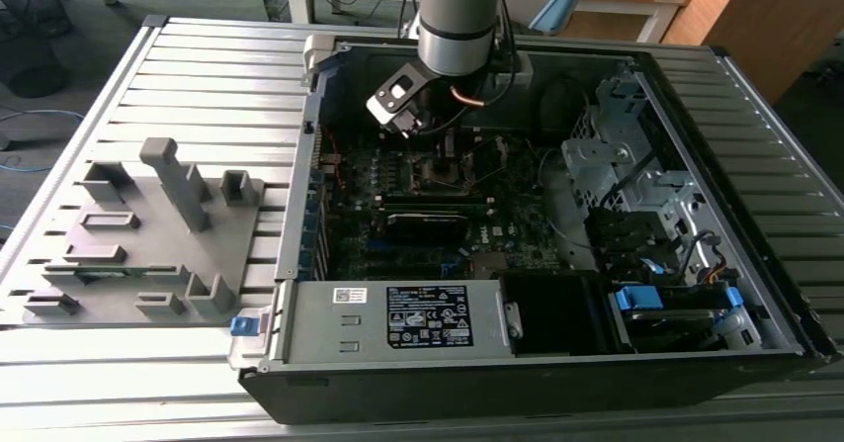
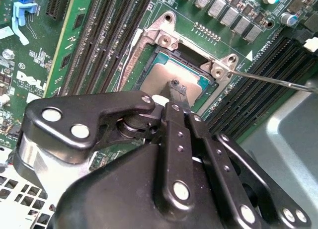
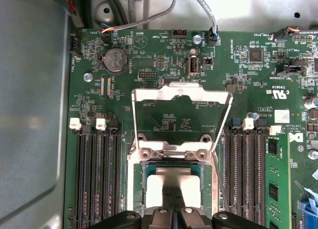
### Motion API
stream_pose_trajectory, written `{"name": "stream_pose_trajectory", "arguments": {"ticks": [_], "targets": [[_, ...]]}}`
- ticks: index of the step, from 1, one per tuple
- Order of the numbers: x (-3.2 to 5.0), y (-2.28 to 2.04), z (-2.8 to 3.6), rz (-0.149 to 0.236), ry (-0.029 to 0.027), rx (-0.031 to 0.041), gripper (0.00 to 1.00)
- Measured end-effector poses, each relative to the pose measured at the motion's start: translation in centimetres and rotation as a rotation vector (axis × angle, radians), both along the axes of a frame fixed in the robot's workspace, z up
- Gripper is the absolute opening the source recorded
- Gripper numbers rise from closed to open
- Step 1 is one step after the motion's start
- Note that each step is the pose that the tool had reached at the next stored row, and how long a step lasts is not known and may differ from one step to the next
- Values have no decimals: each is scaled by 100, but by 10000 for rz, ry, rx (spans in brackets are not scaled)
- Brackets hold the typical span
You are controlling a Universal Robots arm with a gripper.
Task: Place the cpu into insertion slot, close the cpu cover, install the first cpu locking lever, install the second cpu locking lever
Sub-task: 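Place the cpu into insertion slot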
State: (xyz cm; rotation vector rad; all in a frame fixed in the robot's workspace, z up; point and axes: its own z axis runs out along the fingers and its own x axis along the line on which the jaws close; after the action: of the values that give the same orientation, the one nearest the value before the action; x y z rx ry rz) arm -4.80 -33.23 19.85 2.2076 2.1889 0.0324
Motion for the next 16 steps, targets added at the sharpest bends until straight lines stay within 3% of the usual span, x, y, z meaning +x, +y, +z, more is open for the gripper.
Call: {"name": "stream_pose_trajectory", "arguments": {"ticks": [11,14,16], "targets": [[1,2,-11,-8,-8,11,10],[4,7,20,-7,-25,39,10],[1,2,73,-8,-8,13,10]]}}
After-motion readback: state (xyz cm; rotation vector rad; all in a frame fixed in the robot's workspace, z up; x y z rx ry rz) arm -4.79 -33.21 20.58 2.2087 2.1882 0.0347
